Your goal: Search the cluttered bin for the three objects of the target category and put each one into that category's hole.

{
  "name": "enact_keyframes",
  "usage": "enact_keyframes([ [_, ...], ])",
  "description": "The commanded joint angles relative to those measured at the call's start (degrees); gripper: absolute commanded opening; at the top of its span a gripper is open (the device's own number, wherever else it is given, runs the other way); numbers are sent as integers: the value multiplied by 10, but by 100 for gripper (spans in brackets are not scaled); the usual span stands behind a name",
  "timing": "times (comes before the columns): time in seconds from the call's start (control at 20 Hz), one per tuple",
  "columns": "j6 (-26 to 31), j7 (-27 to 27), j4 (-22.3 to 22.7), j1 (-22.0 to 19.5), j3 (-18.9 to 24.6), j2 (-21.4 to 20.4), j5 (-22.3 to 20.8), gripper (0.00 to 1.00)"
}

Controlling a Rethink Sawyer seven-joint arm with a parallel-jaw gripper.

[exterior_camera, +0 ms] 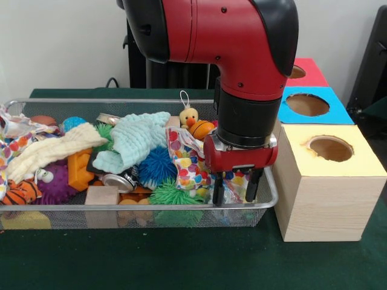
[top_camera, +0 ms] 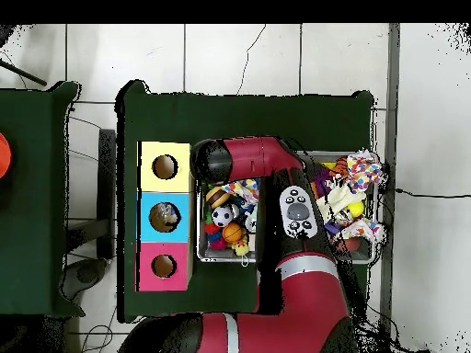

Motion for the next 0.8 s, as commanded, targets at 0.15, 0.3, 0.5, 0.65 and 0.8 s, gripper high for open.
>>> enact_keyframes([
  [0.15, -18, 84, 28, -5, -3, 25, 8, 100],
  [0.3, -18, 84, 24, -4, -4, 28, 7, 100],
  [0.5, -18, 86, 20, -3, -4, 31, 8, 100],
  [0.65, -21, 85, 14, -3, -4, 39, 6, 100],
  [0.8, -33, 85, 8, -5, -3, 51, 3, 100],
])
